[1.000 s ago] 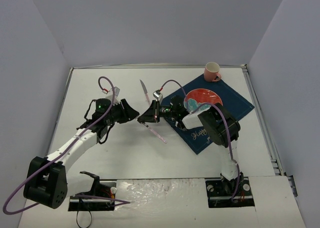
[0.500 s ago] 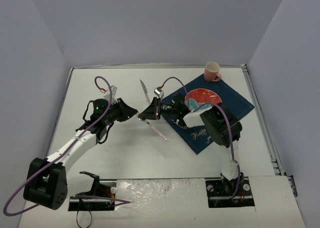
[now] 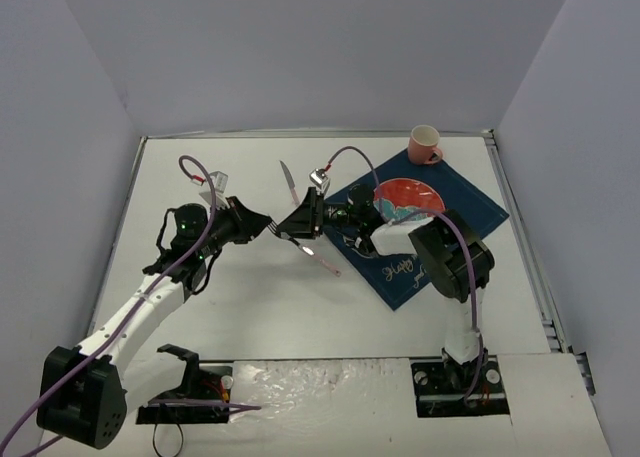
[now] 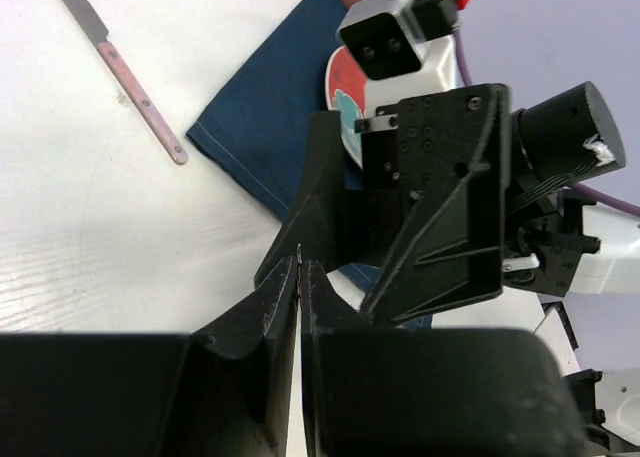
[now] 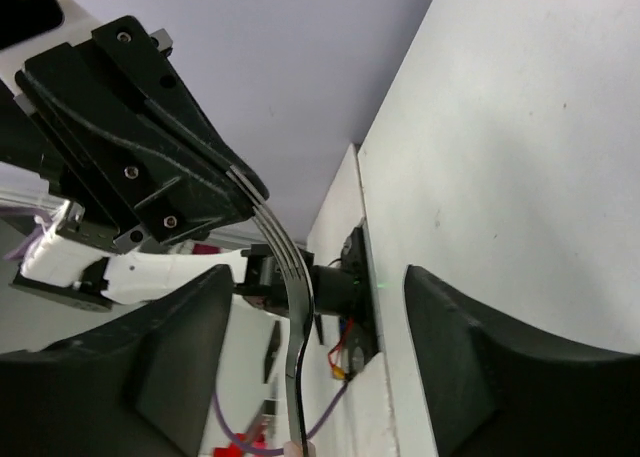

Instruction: Set the dinner table for one person

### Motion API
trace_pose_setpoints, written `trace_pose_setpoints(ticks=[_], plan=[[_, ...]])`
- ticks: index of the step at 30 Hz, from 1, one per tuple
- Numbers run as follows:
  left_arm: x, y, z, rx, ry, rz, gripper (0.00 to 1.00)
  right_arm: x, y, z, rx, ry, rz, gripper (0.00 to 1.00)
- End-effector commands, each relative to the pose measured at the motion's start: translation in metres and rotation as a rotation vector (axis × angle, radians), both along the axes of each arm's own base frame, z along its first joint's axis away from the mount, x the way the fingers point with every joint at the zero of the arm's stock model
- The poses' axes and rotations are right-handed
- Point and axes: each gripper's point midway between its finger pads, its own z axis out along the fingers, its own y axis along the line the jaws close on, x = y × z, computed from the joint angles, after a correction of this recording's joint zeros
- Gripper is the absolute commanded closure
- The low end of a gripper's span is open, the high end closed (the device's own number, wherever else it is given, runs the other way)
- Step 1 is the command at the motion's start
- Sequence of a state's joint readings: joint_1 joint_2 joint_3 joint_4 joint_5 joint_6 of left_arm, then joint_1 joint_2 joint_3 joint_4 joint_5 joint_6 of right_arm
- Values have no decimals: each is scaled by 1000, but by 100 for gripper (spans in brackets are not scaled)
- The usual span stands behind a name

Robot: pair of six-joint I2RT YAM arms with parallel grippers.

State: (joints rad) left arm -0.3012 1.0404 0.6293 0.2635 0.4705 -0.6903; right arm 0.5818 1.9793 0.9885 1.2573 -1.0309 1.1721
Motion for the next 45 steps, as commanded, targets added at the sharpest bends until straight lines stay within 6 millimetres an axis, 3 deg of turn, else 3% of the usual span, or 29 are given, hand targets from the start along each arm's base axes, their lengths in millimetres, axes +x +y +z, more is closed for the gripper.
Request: trace_pose_setpoints(ticks=[1, 7, 10, 14, 18, 27, 38, 45], plan=[[4, 0, 47, -2, -148, -9, 100, 5, -14, 95, 136, -653, -73, 22], [7, 2, 46, 4, -142, 8, 100, 35, -36, 57, -281, -759, -175, 15], [8, 4, 47, 2, -138, 25, 100, 44, -50, 60, -421, -844, -242, 14], [10, 4, 53, 4, -146, 35, 100, 35, -68, 39, -682, -938, -252, 18], [12, 2, 62, 16, -166, 43, 100, 16, -65, 27, -798, -974, -218, 25], [17, -4, 65, 28, -169, 32, 100, -11, -48, 17, -804, -962, -148, 36], [18, -9, 62, 48, -171, 16, 100, -12, -39, 19, -802, -979, -138, 50], [18, -12, 63, 47, -174, 6, 100, -11, -35, 17, -801, -980, -125, 67]])
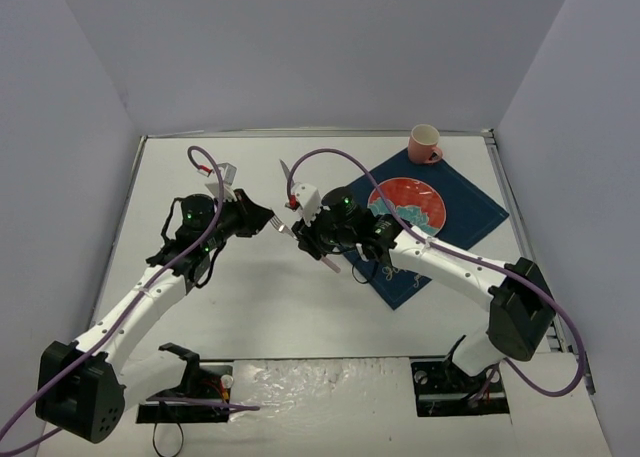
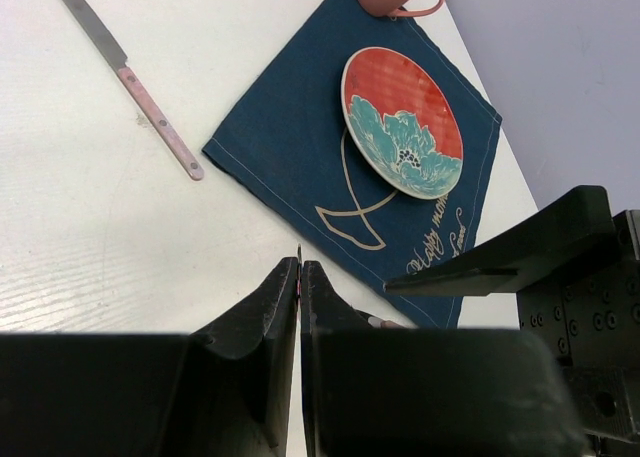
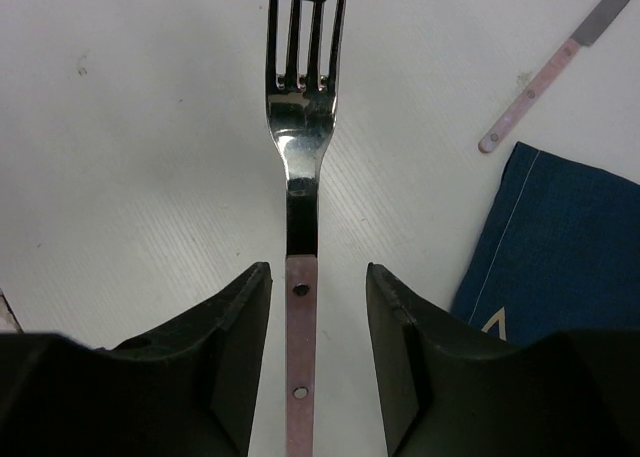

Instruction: Set the dinner table for one person

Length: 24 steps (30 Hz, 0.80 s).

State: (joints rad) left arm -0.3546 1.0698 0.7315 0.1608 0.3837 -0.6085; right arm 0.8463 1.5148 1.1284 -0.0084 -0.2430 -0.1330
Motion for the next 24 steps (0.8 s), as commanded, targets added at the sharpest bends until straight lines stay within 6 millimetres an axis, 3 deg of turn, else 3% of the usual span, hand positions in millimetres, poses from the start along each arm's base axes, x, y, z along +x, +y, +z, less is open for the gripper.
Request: trace_pose_setpoints(ticks=[1, 4, 8, 12, 13, 14, 16, 19, 21, 24], plan=[[9, -7, 51, -45, -145, -14, 100, 10, 15, 29, 57, -70, 9, 69], [10, -8, 52, -47, -149, -18, 100, 11, 14, 26, 51, -67, 8, 77], [8, -9, 53, -50, -152, -27, 100, 11, 13, 22, 39, -66, 1, 97], [9, -9, 50, -44, -139, -23, 98, 13, 5, 13, 10, -67, -20, 100], [9, -7, 46, -36, -125, -17, 88, 15, 0, 12, 0, -72, -38, 100], [9, -7, 48, -33, -128, -16, 85, 14, -2, 10, -5, -71, -40, 100], [11, 0, 40, 6, -90, 19, 43, 20, -17, 0, -38, -66, -84, 100], [15, 13, 44, 57, -70, 84, 10, 24, -39, -14, -73, -46, -134, 100], [14, 33, 34, 142, -2, 168, 3, 29, -59, -27, -115, -14, -181, 100], [13, 65, 33, 260, 71, 273, 3, 44, -88, -43, -158, 24, -272, 100]])
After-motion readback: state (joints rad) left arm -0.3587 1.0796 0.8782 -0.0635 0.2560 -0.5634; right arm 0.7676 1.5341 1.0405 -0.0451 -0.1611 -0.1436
